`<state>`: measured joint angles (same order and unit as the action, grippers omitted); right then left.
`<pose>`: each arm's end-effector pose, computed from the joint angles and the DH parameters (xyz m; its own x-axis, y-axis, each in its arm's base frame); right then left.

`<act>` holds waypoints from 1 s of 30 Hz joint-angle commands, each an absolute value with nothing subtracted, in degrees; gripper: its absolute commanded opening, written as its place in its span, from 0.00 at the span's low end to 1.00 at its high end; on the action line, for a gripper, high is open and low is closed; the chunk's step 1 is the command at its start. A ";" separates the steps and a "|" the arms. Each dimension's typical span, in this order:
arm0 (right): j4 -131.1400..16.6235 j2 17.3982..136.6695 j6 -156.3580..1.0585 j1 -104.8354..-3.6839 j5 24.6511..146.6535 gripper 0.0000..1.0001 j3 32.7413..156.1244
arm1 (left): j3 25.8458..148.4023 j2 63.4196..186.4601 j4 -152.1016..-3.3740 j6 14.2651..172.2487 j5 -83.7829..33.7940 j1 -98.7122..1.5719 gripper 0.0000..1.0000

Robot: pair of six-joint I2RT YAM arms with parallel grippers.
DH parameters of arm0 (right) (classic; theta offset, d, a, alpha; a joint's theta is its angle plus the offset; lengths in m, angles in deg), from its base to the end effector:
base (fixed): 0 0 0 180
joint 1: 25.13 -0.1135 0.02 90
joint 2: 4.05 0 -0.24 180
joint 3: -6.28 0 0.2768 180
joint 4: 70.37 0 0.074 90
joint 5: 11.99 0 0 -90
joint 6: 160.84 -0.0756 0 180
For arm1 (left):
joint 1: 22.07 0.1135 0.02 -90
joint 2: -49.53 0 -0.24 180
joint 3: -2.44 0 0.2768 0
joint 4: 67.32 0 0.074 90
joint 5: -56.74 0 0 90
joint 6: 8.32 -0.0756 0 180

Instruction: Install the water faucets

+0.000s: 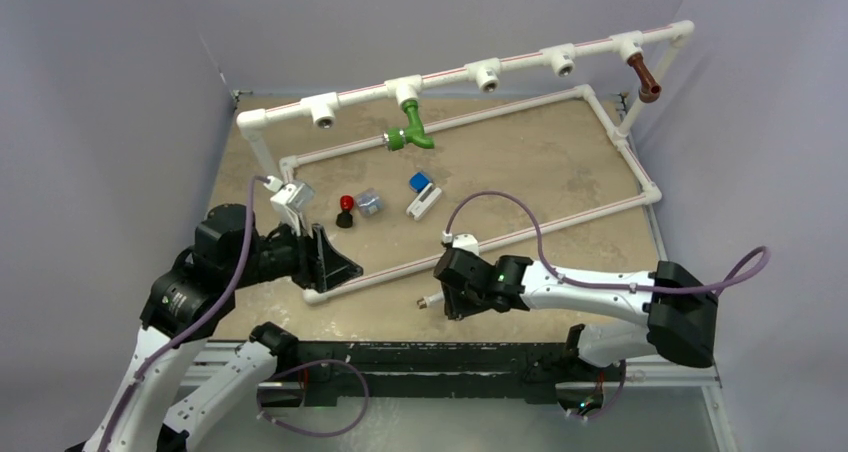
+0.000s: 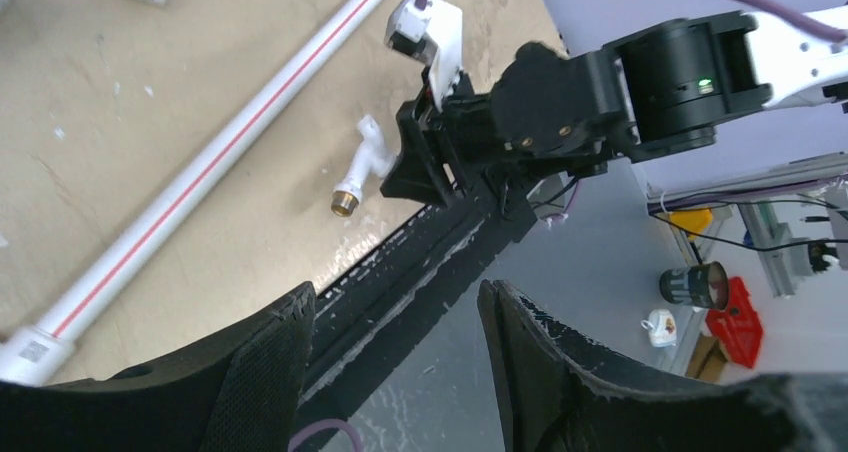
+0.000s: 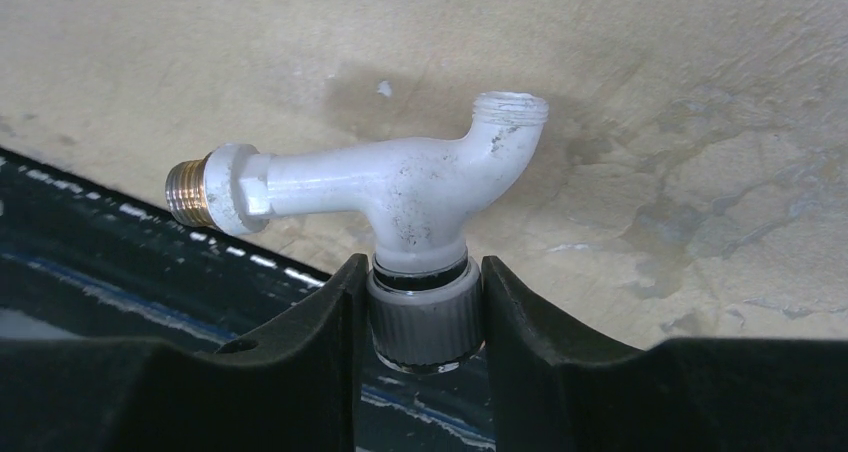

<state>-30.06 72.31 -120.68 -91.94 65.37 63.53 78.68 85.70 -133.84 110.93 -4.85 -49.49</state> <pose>0.1334 0.2694 0.1289 -0.8706 -0.1385 -0.4721 -0.2911 0.9186 0.2673 0.1289 -0.1074 0.3707 -0.7276 -0.1067 -0.6776 0.4901 0.6103 -0.6224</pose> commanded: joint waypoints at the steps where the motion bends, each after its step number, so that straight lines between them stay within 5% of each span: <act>1: -30.43 70.03 -118.51 -92.35 69.59 0.00 67.19 | 74.60 85.01 -133.15 114.32 -2.39 -49.30 0.61; 11: -30.77 72.06 -115.09 -92.43 73.23 0.00 75.58 | 59.31 88.85 -123.15 121.81 11.28 -49.37 0.61; 30: -33.61 75.13 -113.04 -93.81 75.99 0.00 82.25 | 45.40 92.51 -107.67 130.51 18.07 -49.58 0.59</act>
<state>-31.72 75.06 -114.30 -92.99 74.70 79.42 47.10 92.43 -113.18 128.13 14.97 -49.51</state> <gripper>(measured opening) 0.431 0.601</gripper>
